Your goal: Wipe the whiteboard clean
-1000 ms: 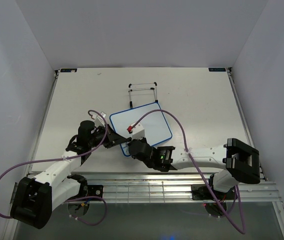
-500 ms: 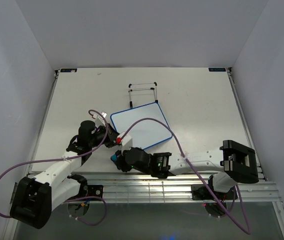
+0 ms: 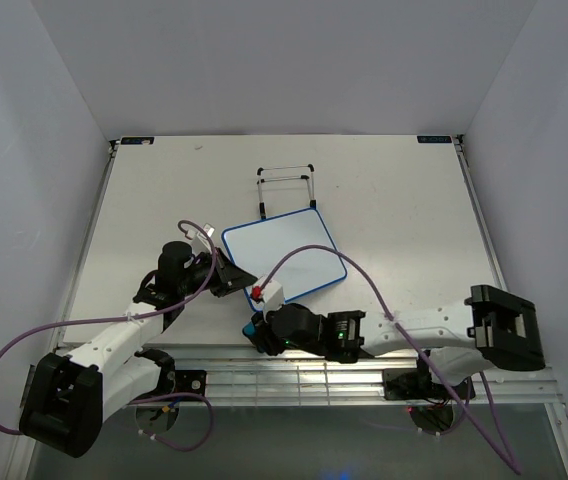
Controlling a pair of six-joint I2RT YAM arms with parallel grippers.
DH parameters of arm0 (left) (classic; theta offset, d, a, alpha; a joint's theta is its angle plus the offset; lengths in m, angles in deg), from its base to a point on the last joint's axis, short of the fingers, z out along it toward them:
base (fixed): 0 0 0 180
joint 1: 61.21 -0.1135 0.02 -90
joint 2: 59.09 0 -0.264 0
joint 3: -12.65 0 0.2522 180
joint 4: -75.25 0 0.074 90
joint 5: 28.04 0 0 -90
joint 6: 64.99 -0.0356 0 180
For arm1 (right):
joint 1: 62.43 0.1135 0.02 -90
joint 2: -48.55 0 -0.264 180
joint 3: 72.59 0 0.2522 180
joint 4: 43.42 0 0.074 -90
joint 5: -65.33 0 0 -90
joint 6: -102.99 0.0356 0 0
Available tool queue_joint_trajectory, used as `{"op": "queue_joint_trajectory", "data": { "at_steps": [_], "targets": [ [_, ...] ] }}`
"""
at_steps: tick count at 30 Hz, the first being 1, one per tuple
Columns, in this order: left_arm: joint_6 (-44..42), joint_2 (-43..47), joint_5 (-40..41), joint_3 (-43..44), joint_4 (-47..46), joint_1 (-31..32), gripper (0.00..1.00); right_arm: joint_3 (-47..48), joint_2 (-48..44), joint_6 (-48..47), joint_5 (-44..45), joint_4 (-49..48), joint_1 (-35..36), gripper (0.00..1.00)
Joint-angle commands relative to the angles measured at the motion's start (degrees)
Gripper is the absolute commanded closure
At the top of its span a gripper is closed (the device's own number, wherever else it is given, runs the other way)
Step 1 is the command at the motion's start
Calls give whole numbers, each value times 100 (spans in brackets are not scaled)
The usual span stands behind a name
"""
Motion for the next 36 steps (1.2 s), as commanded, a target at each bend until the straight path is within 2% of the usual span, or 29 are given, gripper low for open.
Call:
{"op": "queue_joint_trajectory", "data": {
  "at_steps": [1, 5, 7, 11, 16, 22, 25, 27, 30, 36],
  "targets": [
    [-216, 26, 86, 54, -55, 23, 100, -343, -790, 164, 367, 176, -55, 92],
    [-383, -18, 165, 19, -29, 23, 100, -774, -1571, 244, 368, 344, -397, 92],
    [-462, -79, 156, 10, -29, 32, 100, -879, -1670, 227, 246, 449, -712, 92],
    [-577, -124, 60, 27, -64, 32, 100, -968, -1539, 16, -211, 432, -1267, 92],
    [-603, -53, 7, 54, -64, 23, 100, -950, -1345, -371, -256, 318, -1987, 92],
    [-551, -27, -81, 36, -64, 32, 100, -1073, -1205, -617, -371, 63, -2402, 92],
    [-463, -44, -116, 36, -99, 23, 100, -1056, -1099, -661, -335, -50, -2428, 92],
    [-419, -18, -125, 45, -117, 32, 100, -1090, -1046, -592, -729, -252, -2411, 92],
    [-287, 61, -46, 45, -126, 32, 100, -1170, -941, -433, -1021, -744, -2096, 92],
    [29, 140, 86, 10, -161, 32, 100, -1082, -712, -196, -793, -1466, -1067, 92]
  ]
}}
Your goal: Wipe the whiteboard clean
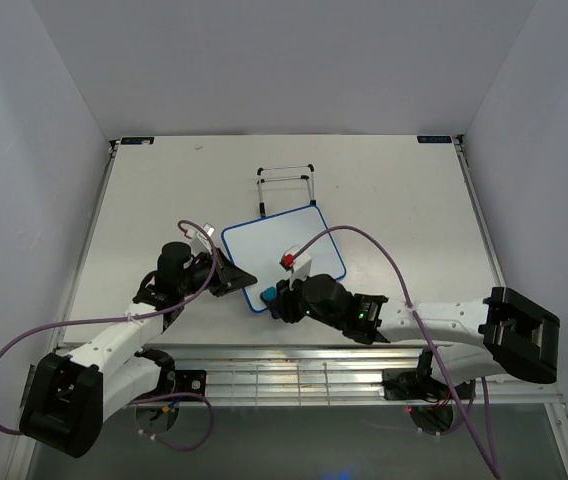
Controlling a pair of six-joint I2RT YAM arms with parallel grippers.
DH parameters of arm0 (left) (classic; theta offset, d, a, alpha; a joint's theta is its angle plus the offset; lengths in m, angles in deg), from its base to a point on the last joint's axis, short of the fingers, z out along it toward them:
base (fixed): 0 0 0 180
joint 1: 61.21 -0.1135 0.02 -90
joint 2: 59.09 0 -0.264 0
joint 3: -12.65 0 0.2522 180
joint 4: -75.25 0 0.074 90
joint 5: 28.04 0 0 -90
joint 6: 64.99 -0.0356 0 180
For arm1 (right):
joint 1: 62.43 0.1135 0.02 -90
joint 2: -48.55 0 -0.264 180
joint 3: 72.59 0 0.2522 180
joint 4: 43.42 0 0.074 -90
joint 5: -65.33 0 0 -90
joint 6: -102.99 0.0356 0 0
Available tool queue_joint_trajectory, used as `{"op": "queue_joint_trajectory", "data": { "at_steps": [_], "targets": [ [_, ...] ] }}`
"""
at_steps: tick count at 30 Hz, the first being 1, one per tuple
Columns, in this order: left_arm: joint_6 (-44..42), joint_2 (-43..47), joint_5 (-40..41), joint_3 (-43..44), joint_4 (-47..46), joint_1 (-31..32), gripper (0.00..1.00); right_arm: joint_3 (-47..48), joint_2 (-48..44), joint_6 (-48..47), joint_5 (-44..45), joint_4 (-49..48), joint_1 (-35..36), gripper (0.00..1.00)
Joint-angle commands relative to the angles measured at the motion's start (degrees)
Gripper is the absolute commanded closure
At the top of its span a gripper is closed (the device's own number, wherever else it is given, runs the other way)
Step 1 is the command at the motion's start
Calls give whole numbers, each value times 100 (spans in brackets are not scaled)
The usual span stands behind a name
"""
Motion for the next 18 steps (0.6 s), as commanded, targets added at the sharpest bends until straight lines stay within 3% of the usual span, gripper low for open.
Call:
{"op": "queue_joint_trajectory", "data": {
  "at_steps": [1, 5, 18],
  "targets": [
    [274, 144, 82, 43, -78, 51, 100, 46, 317, 217, -299, -588, 681, 92],
    [362, 127, 73, 43, -113, 51, 100, 99, 432, 296, -27, -702, 780, 92],
    [424, 188, -32, 43, -122, 51, 100, -1474, -376, 727, 80, -52, -836, 92]
  ]
}}
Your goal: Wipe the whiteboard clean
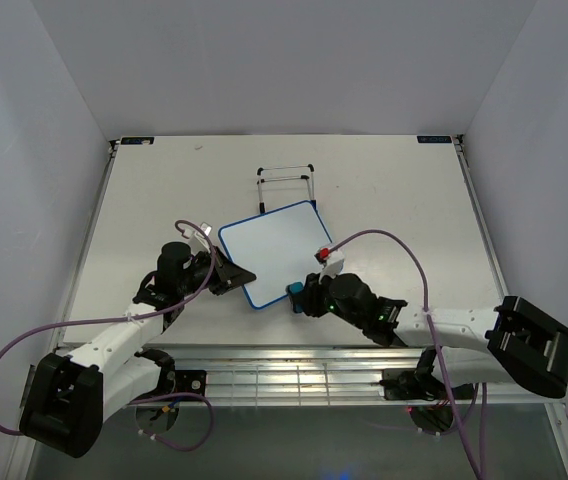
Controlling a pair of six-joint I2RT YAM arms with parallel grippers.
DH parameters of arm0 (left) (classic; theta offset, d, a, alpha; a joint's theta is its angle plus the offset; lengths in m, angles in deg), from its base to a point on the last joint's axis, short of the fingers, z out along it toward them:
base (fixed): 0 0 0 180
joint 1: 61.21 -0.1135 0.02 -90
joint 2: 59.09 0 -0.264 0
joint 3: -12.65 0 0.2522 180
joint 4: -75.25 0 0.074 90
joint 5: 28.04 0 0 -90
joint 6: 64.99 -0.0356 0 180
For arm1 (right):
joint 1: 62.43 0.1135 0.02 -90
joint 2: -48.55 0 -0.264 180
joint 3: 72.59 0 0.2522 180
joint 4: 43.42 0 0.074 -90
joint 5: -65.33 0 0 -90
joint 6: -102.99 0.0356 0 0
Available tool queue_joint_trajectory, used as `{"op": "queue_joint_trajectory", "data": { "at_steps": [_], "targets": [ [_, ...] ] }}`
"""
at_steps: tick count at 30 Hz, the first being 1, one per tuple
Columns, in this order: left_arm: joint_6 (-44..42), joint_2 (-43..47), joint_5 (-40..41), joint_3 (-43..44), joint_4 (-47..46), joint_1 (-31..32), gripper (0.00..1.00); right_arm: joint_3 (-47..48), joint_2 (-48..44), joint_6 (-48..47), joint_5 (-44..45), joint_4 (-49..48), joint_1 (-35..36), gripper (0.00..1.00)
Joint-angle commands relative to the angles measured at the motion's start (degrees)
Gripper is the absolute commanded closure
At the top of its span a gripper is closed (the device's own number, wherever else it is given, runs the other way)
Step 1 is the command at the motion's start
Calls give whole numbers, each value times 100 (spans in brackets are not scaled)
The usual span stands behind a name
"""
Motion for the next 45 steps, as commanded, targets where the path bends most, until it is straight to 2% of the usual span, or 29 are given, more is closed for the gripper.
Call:
{"op": "queue_joint_trajectory", "data": {
  "at_steps": [1, 4, 11, 18, 27, 33, 39, 45],
  "targets": [
    [247, 169, -264, 73, -58, 54, 100, -453, 0, 28, 82, 787, -478, 92],
    [256, 134, -334, 73, -93, 54, 100, -402, 25, -156, -6, 866, -673, 92],
    [212, 45, -466, 73, -129, 54, 100, 345, 0, -587, -50, 1306, -577, 92],
    [229, 54, -379, 56, -120, 54, 100, 706, -124, -781, 3, 1394, -6, 92],
    [45, -104, -352, 135, -111, 54, 100, 1004, 192, -947, -24, 1587, 478, 92],
    [-289, -51, -308, 100, -111, 80, 100, 1295, 298, -1088, 179, 1982, 435, 92],
    [-579, -104, -334, 73, -102, 115, 100, 1602, 640, -1343, -23, 2360, 198, 92],
    [-623, -69, -361, 91, -76, 124, 100, 1559, 843, -1335, 29, 2710, -66, 92]
  ]
}}
